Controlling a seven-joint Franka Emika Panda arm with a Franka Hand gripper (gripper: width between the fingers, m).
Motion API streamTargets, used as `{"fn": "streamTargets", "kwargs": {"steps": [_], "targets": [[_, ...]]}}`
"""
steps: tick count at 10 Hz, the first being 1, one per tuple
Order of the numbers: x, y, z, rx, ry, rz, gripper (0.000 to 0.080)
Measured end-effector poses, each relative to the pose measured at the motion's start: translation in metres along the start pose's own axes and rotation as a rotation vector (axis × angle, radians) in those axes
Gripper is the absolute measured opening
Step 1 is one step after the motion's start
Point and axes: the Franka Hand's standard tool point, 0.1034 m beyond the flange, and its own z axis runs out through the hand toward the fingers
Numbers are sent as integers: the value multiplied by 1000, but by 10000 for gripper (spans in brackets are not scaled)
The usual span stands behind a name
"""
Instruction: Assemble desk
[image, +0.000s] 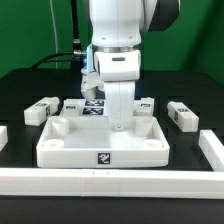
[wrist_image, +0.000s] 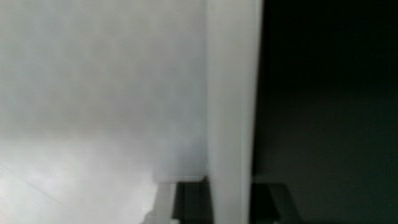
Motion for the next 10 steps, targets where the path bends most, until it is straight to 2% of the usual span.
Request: {"fn": "streamTargets", "kwargs": {"steps": [6, 10], "targets": [[39, 30, 2, -26, 27, 62, 59], [61, 48, 2, -30, 37, 65, 59]]}}
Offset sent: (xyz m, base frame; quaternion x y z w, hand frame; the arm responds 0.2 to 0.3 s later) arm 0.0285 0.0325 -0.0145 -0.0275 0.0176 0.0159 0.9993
